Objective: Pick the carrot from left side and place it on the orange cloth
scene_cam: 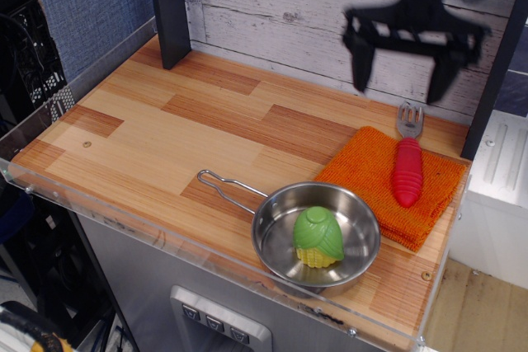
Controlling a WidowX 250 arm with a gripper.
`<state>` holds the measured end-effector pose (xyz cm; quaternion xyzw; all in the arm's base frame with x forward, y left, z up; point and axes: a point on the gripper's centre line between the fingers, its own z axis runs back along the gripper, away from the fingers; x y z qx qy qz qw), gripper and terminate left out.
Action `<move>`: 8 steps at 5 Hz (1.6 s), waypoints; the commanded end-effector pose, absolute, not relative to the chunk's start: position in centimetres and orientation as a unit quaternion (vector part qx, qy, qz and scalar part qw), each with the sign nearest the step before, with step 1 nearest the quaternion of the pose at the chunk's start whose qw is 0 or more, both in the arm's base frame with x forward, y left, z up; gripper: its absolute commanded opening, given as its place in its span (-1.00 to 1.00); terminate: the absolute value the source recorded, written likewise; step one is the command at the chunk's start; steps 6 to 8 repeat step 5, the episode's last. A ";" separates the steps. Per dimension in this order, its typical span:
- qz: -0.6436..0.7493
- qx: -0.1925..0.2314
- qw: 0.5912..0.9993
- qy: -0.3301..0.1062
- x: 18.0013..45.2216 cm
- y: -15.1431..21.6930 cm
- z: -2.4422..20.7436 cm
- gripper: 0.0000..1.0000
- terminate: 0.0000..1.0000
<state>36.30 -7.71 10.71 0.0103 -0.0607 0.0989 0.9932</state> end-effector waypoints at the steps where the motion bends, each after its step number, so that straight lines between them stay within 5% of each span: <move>1: 0.043 0.003 0.997 -0.060 34.0 -2.2 18.4 1.00 -1.00; 4: -0.047 -0.007 0.998 -0.050 32.9 -0.4 18.4 1.00 -1.00; 5: -0.047 -0.007 0.998 -0.050 32.9 -0.4 18.4 1.00 1.00; 8: -0.047 -0.007 0.998 -0.050 32.9 -0.4 18.4 1.00 1.00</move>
